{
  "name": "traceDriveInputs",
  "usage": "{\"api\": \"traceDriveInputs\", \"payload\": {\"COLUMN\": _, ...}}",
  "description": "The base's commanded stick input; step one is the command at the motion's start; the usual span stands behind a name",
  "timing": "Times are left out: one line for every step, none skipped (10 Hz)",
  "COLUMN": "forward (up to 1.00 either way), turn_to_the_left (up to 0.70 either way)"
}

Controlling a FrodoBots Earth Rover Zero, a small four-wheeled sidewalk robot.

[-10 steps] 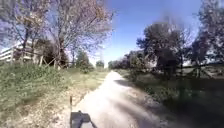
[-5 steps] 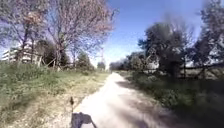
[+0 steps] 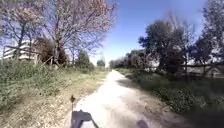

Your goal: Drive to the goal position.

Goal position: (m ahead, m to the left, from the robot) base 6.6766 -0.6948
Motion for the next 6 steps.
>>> {"api": "traceDriveInputs", "payload": {"forward": 0.5, "turn_to_the_left": 0.0}}
{"api": "traceDriveInputs", "payload": {"forward": 0.5, "turn_to_the_left": 0.0}}
{"api": "traceDriveInputs", "payload": {"forward": 0.5, "turn_to_the_left": 0.0}}
{"api": "traceDriveInputs", "payload": {"forward": 0.5, "turn_to_the_left": 0.0}}
{"api": "traceDriveInputs", "payload": {"forward": 0.5, "turn_to_the_left": 0.0}}
{"api": "traceDriveInputs", "payload": {"forward": 0.5, "turn_to_the_left": 0.0}}
